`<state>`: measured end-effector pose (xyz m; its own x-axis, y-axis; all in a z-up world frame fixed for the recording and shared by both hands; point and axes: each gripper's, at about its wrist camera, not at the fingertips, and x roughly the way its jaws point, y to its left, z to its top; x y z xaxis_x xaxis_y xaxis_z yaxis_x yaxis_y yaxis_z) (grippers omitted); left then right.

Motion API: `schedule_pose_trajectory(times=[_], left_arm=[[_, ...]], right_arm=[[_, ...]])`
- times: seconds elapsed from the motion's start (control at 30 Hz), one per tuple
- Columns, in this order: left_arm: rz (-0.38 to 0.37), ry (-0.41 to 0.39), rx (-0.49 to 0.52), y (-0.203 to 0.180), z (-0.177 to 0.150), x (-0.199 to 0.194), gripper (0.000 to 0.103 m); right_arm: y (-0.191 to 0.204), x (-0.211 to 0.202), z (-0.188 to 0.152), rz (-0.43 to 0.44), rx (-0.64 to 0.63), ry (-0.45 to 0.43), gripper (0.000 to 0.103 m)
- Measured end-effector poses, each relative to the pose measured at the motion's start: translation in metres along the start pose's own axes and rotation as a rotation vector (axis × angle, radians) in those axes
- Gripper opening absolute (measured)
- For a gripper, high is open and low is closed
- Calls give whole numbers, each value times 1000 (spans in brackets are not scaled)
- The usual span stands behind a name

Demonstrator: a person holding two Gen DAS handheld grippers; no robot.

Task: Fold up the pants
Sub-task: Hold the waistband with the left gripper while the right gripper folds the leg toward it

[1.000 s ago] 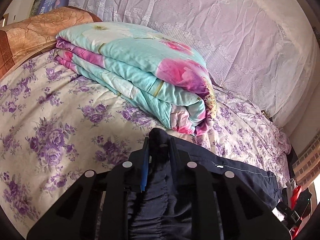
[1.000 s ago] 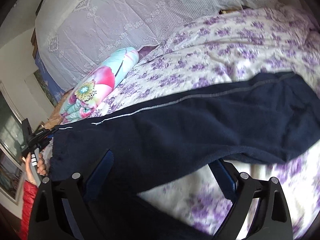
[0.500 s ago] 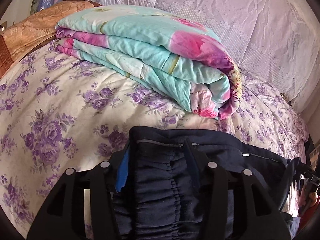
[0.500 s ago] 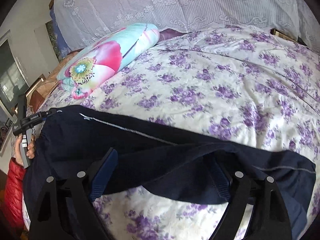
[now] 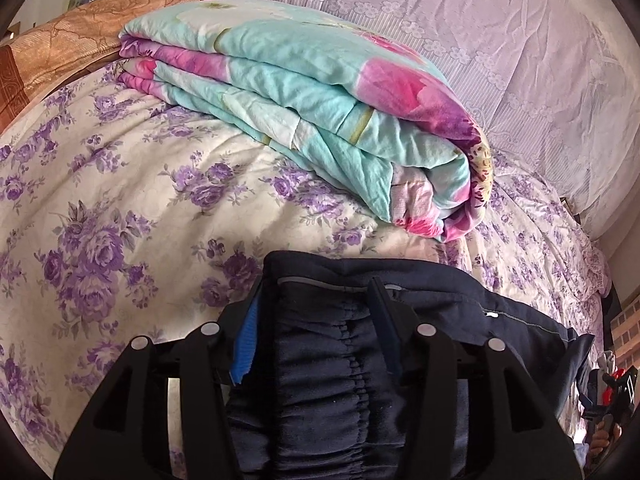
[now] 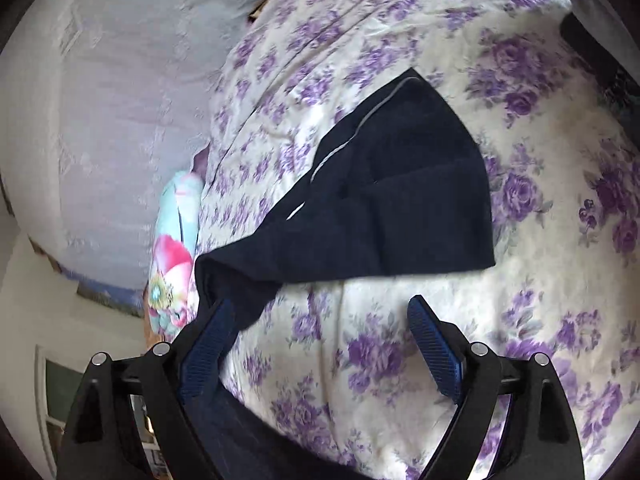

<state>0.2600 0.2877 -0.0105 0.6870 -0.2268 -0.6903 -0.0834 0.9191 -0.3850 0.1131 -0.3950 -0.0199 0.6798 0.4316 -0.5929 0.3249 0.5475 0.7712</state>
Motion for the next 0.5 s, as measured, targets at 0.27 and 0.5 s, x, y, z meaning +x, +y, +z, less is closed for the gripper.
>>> schedule_pose_trajectory(times=[0.27,0.5], left_arm=[[5,5,6,-5,0,5,51],[-9,3,-5,-3,0,3,51]], right_arm=[[-5,25,22,-71,127,-151,89],[10,-32,42,-172,-114,-273,13]])
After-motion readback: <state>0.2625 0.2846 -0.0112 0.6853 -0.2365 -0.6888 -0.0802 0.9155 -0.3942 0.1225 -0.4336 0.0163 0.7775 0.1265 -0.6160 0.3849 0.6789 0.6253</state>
